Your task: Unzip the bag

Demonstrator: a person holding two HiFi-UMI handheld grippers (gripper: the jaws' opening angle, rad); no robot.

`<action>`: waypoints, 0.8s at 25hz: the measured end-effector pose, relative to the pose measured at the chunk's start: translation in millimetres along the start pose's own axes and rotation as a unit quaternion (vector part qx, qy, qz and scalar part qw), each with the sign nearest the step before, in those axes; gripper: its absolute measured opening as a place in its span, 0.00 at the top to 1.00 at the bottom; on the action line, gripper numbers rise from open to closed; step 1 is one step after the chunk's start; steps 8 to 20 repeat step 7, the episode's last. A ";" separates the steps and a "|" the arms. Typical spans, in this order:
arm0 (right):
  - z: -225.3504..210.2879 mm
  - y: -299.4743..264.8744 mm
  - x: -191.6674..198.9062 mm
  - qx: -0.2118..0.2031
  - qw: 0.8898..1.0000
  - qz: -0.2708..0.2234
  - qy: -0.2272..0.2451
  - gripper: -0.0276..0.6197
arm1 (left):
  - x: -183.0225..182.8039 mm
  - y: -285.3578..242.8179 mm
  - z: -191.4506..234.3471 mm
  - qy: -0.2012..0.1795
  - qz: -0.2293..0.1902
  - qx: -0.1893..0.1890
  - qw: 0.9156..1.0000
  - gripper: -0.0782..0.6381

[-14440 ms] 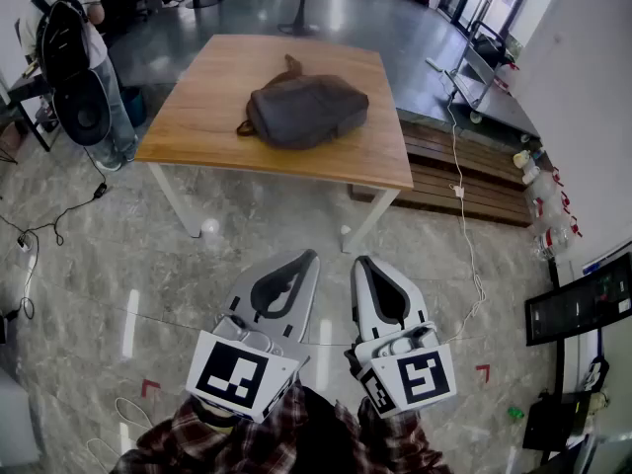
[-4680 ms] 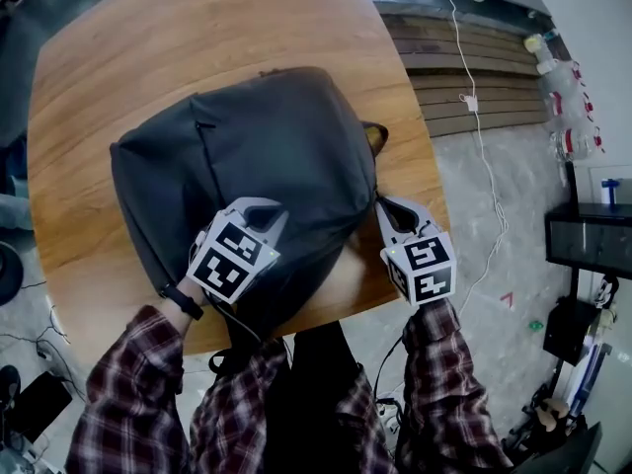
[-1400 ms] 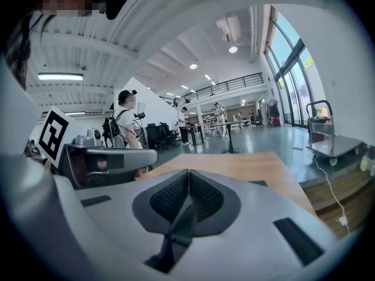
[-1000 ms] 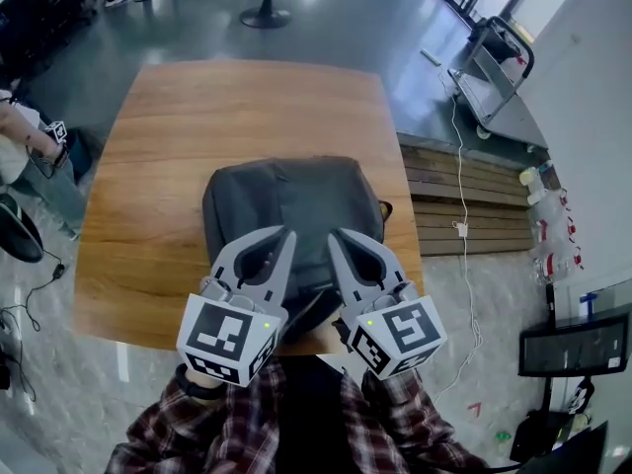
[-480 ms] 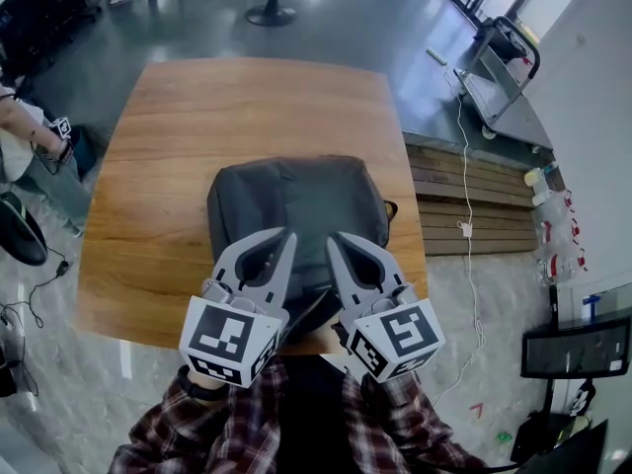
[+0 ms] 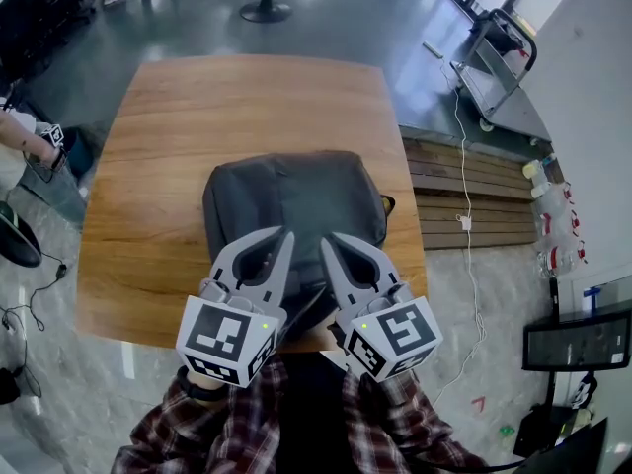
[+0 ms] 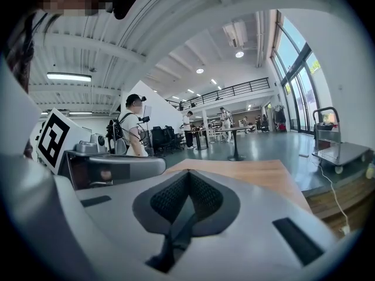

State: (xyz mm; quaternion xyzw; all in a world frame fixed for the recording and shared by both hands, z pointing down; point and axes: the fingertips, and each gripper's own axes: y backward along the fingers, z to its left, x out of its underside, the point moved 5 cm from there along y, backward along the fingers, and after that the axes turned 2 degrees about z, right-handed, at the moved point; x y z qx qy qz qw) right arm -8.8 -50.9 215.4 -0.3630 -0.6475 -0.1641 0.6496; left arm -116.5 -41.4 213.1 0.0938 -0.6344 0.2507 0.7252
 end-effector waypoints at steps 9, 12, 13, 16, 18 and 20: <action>-5.7 2.8 -0.8 -0.001 1.000 0.000 -0.002 0.94 | -0.7 -3.7 -4.1 -0.004 0.002 0.000 1.000 0.88; -5.7 2.8 -0.8 -0.001 1.000 0.000 -0.002 0.94 | -0.7 -3.7 -4.1 -0.004 0.002 0.000 1.000 0.88; -5.7 2.8 -0.8 -0.001 1.000 0.000 -0.002 0.94 | -0.7 -3.7 -4.1 -0.004 0.002 0.000 1.000 0.88; -5.7 2.8 -0.8 -0.001 1.000 0.000 -0.002 0.94 | -0.7 -3.7 -4.1 -0.004 0.002 0.000 1.000 0.88; -5.7 2.8 -0.8 -0.001 1.000 0.000 -0.002 0.94 | -0.7 -3.7 -4.1 -0.004 0.002 0.000 1.000 0.88; -5.7 2.8 -0.8 -0.001 1.000 0.000 -0.002 0.94 | -0.7 -3.7 -4.1 -0.004 0.002 0.000 1.000 0.88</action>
